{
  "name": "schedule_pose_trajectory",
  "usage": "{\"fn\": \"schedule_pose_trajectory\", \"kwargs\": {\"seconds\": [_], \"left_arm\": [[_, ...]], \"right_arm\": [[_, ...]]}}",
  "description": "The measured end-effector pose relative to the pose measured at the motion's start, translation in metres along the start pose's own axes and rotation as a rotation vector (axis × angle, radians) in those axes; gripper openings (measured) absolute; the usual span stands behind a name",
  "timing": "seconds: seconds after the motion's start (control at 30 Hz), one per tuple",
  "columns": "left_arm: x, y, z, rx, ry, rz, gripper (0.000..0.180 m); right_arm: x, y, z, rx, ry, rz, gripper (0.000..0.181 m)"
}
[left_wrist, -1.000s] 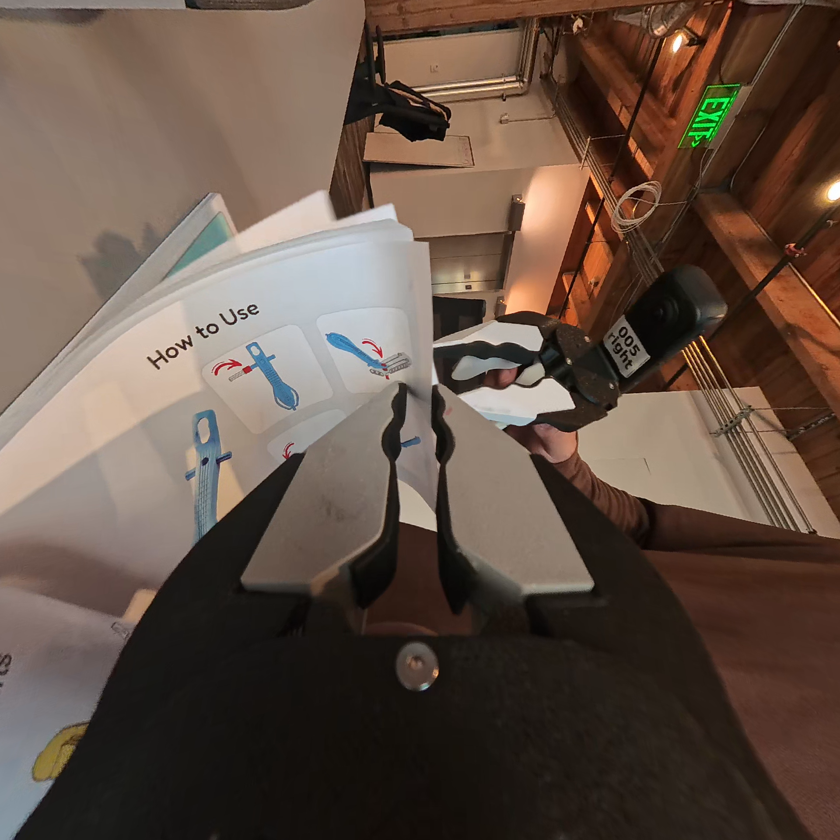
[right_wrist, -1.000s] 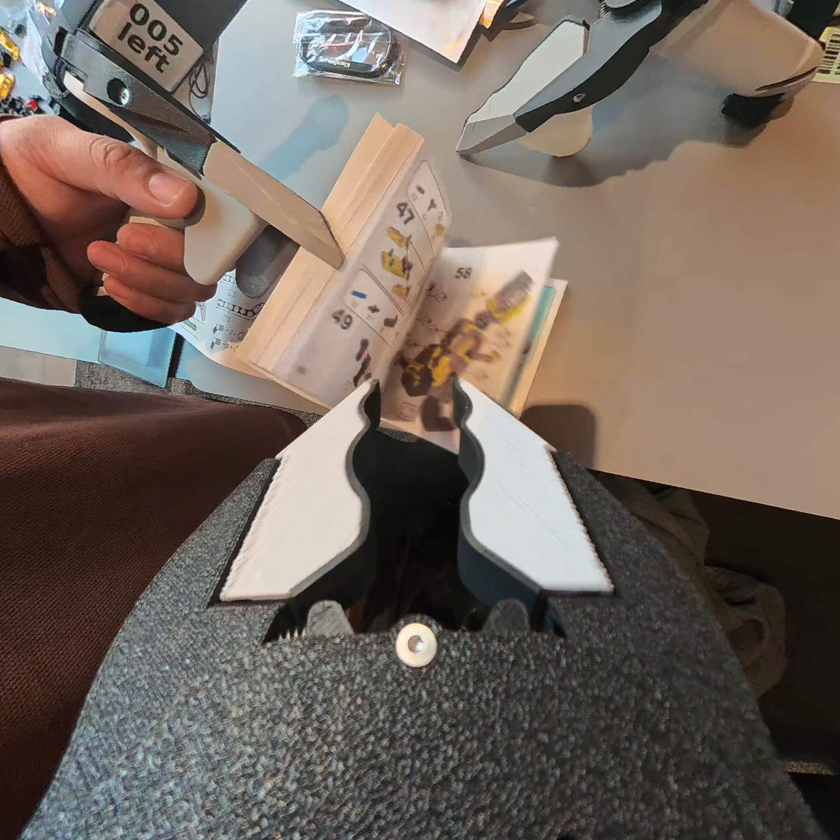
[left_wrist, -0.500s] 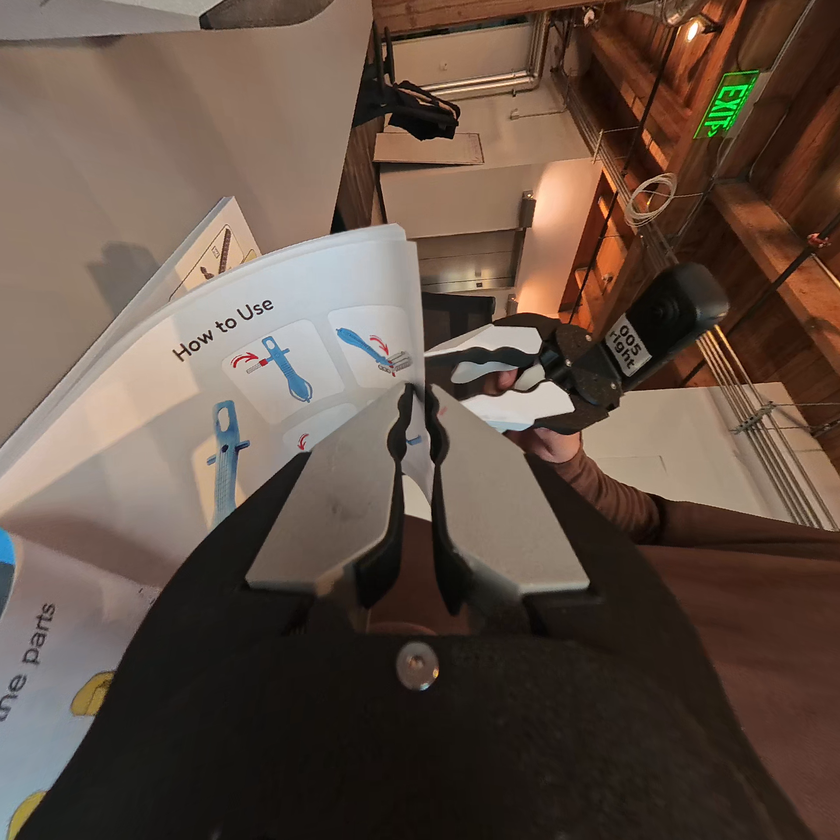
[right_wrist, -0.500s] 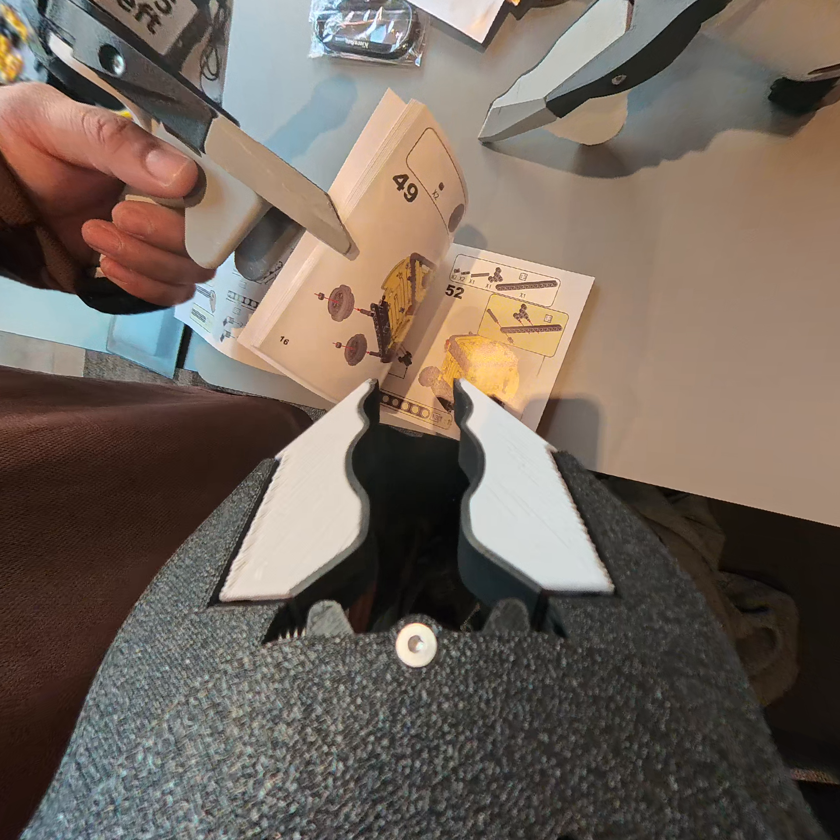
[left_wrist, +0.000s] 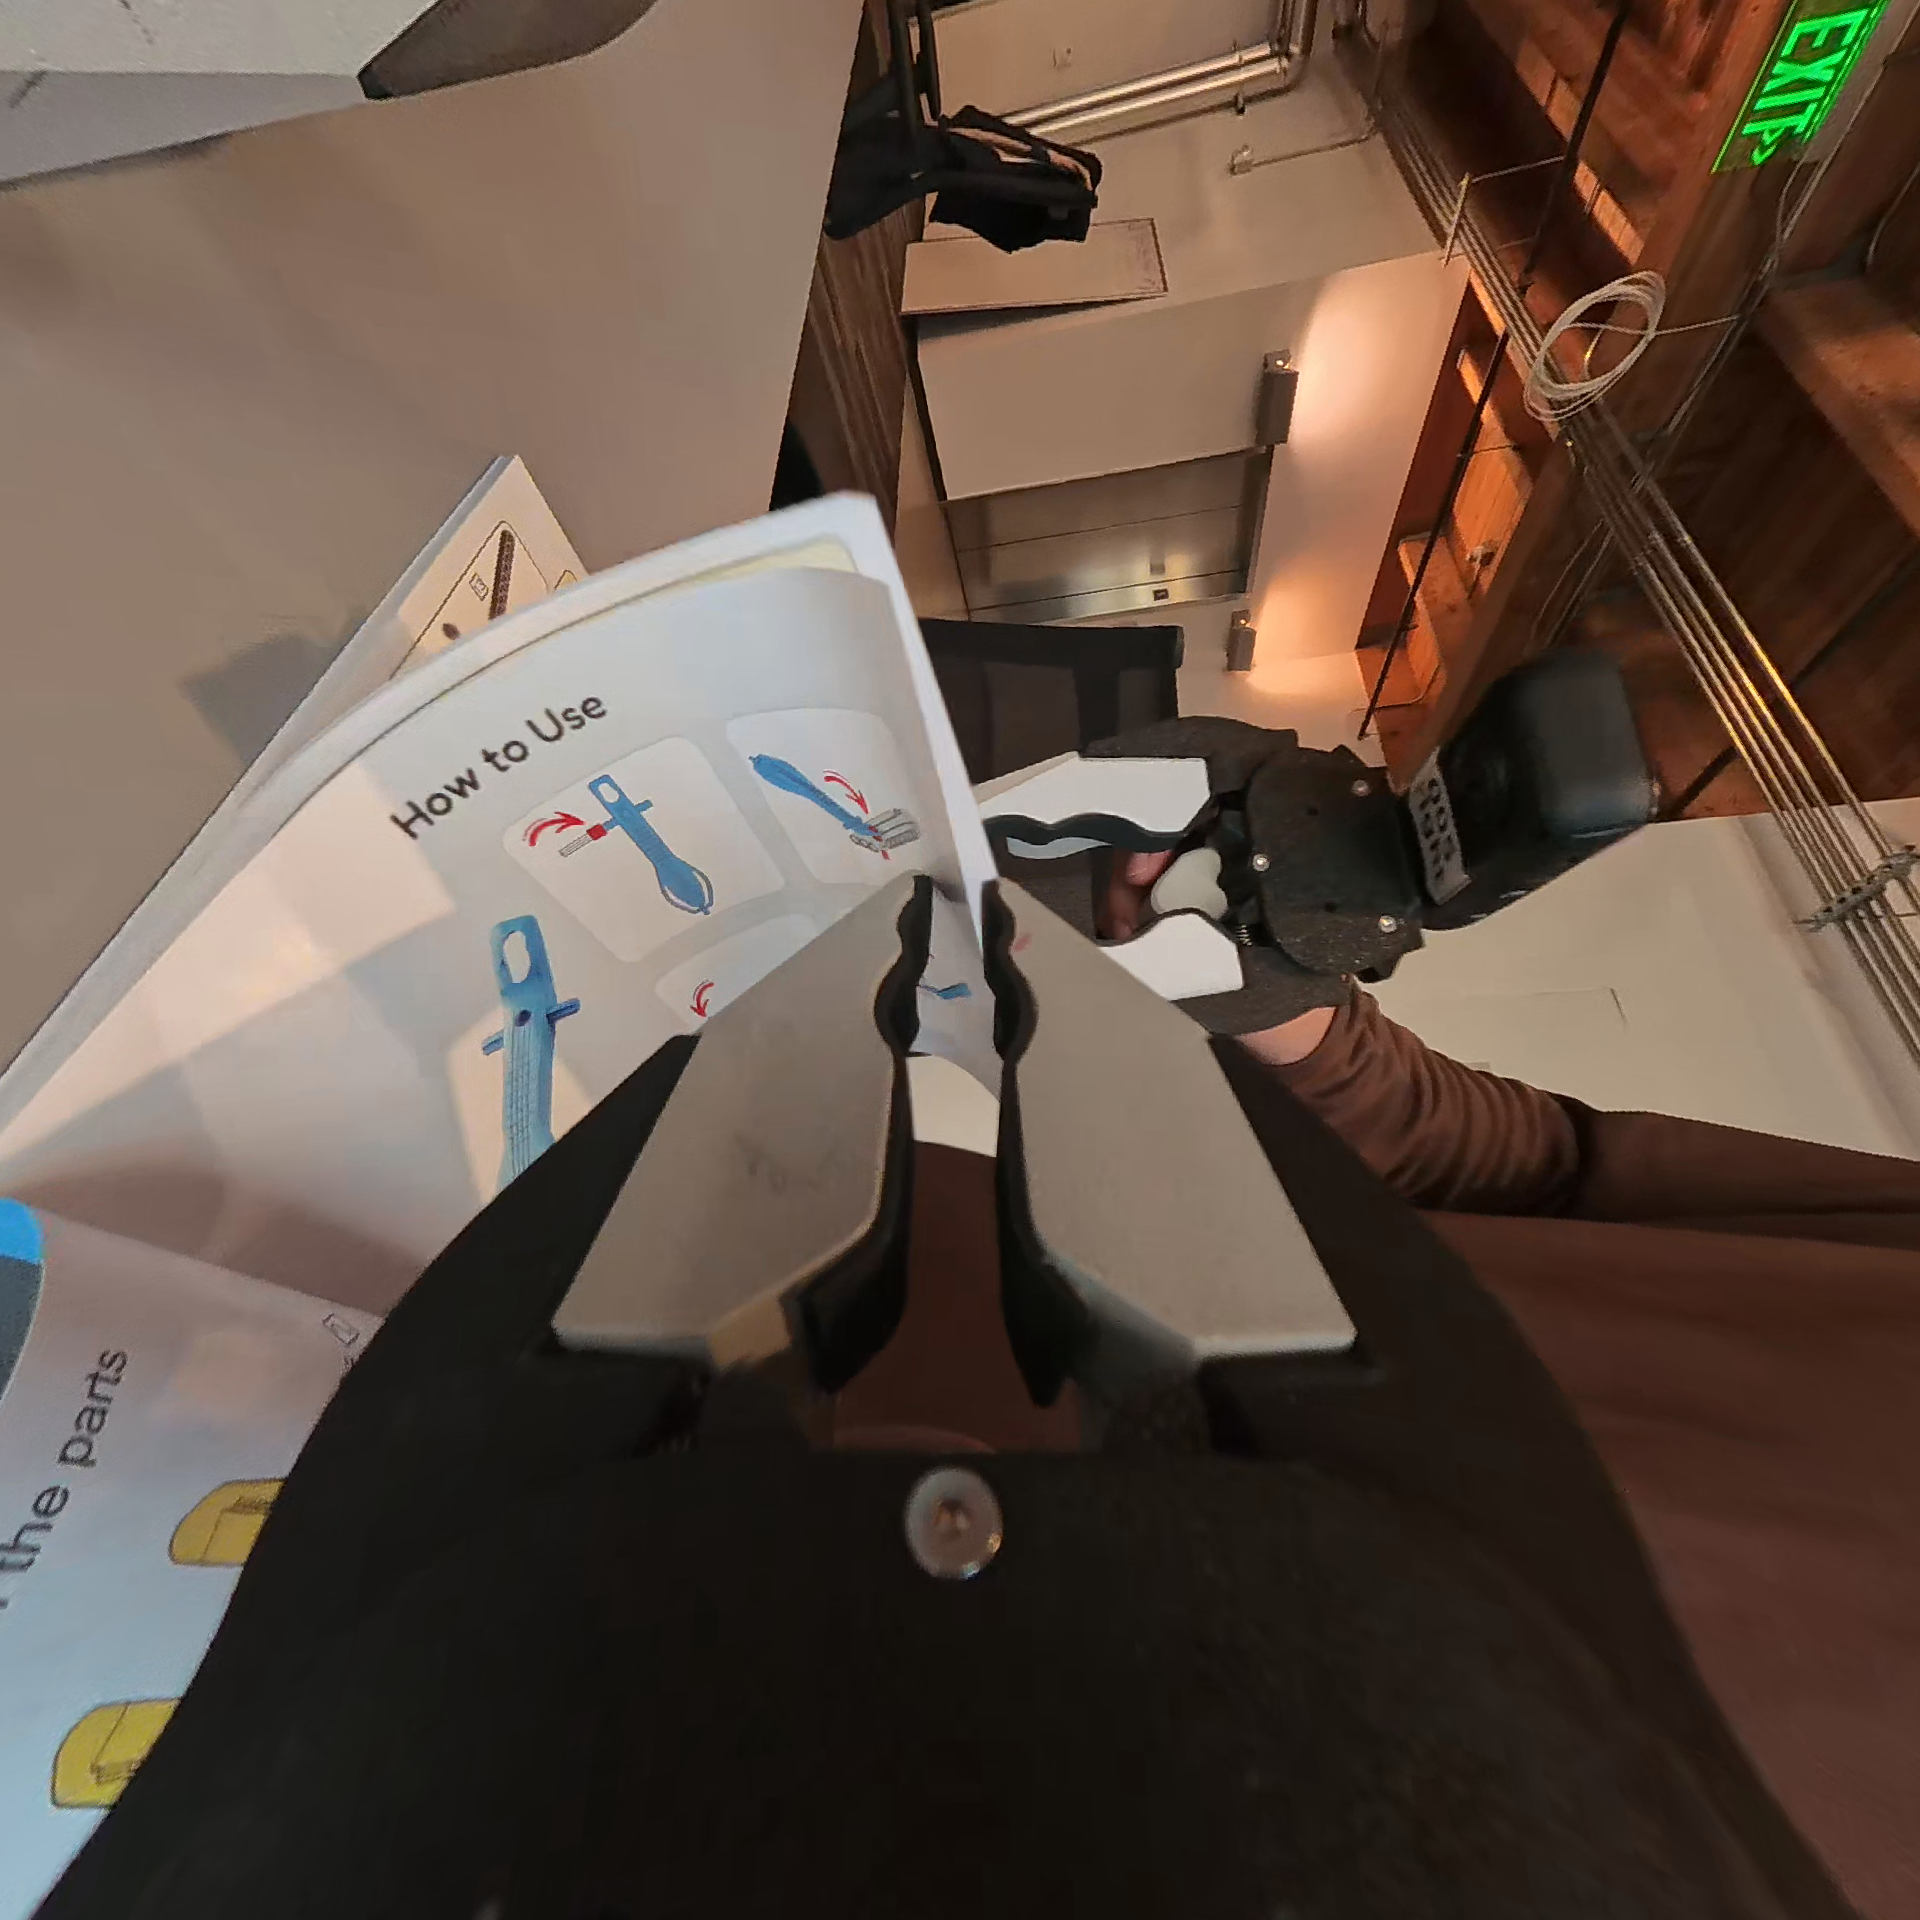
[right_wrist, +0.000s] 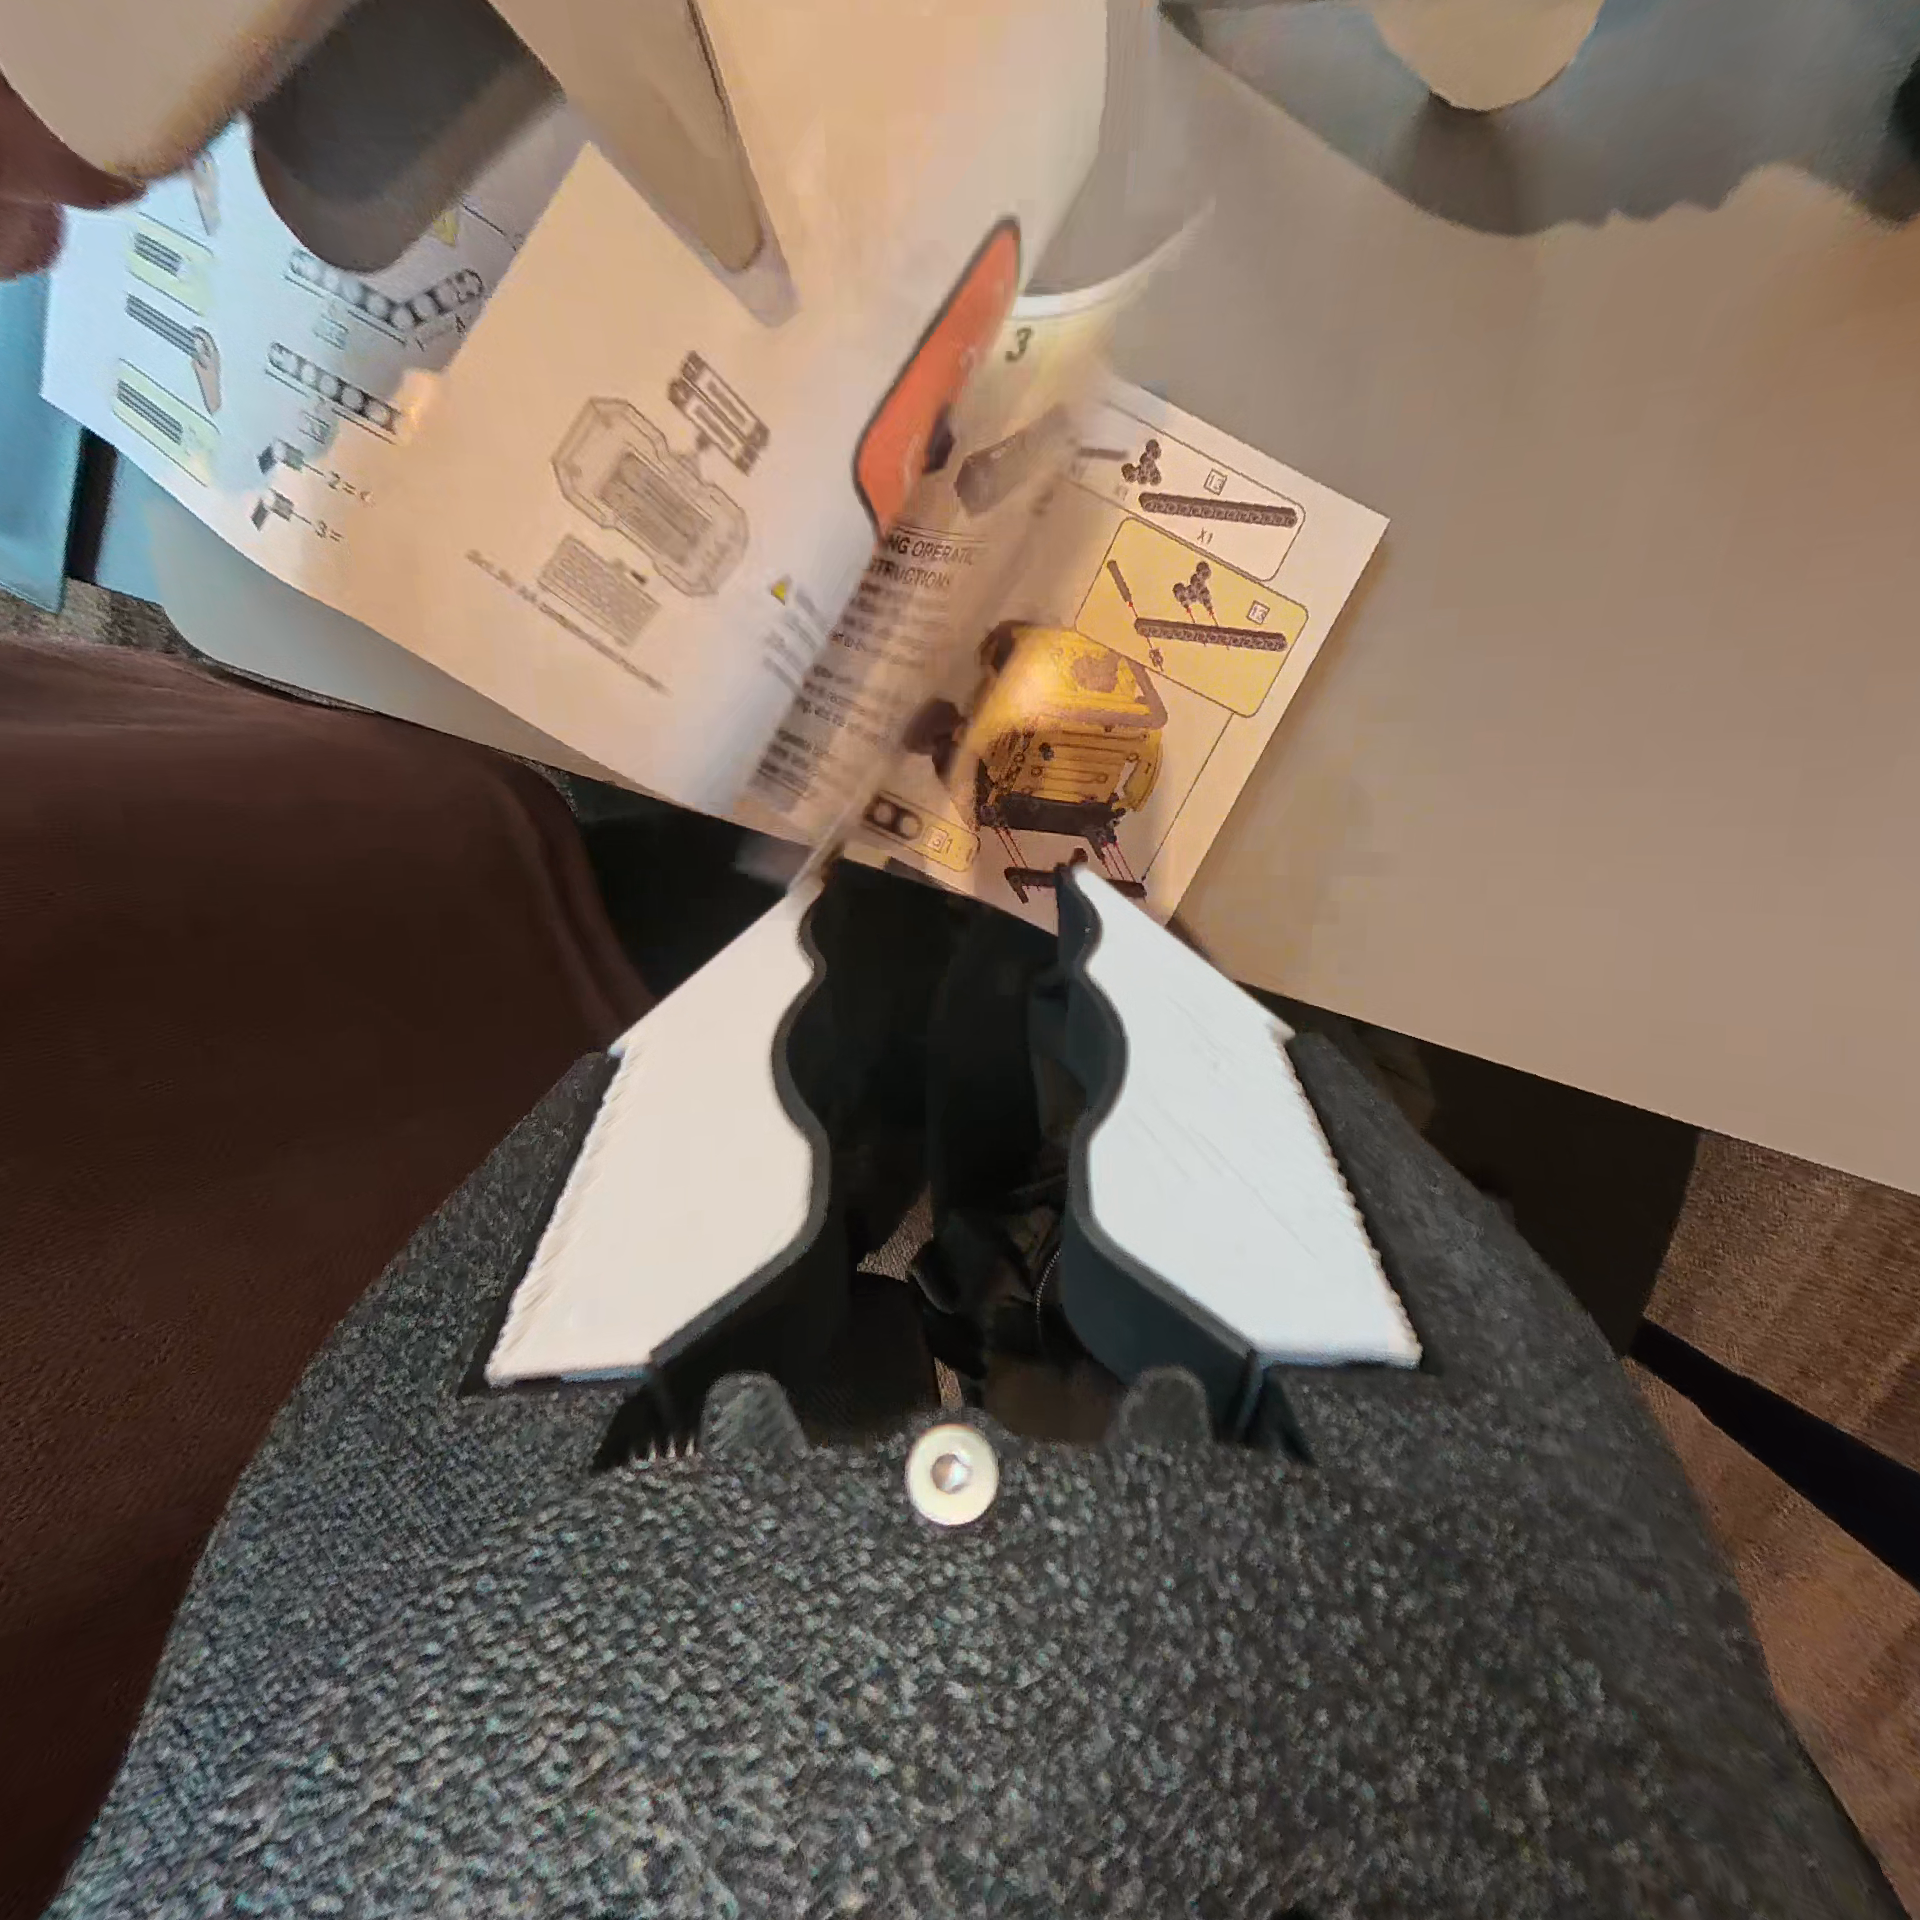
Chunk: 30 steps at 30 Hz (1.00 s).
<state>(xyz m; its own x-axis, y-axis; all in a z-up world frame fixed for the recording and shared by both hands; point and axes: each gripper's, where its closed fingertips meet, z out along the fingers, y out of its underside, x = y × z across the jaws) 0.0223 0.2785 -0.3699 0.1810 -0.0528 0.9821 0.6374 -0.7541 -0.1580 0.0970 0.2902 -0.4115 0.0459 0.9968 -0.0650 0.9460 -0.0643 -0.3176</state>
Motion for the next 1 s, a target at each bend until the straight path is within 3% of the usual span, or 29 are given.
{"fn": "schedule_pose_trajectory", "kwargs": {"seconds": [0.17, 0.27, 0.43, 0.57, 0.77, 1.0], "left_arm": [[0.007, -0.002, -0.005, -0.004, -0.015, 0.037, 0.013], [0.024, -0.001, -0.014, -0.032, -0.061, 0.167, 0.018], [0.011, 0.009, -0.071, -0.123, -0.378, 0.369, 0.041], [-0.03, 0.042, -0.139, -0.202, -0.649, 0.378, 0.062], [-0.076, 0.111, -0.19, -0.217, -0.771, 0.216, 0.072], [-0.105, 0.148, -0.201, -0.111, -0.803, 0.072, 0.076]], "right_arm": [[0.003, 0.009, 0.001, -0.037, 0.02, -0.008, 0.046], [0.009, 0.013, -0.003, -0.033, 0.039, 0.009, 0.046], [0.044, 0.014, -0.024, 0.021, 0.076, 0.136, 0.047], [0.045, -0.002, -0.036, 0.091, 0.028, 0.142, 0.049], [-0.045, -0.037, -0.01, 0.109, -0.174, -0.103, 0.055], [-0.126, -0.048, 0.051, -0.004, -0.124, -0.538, 0.059]]}}
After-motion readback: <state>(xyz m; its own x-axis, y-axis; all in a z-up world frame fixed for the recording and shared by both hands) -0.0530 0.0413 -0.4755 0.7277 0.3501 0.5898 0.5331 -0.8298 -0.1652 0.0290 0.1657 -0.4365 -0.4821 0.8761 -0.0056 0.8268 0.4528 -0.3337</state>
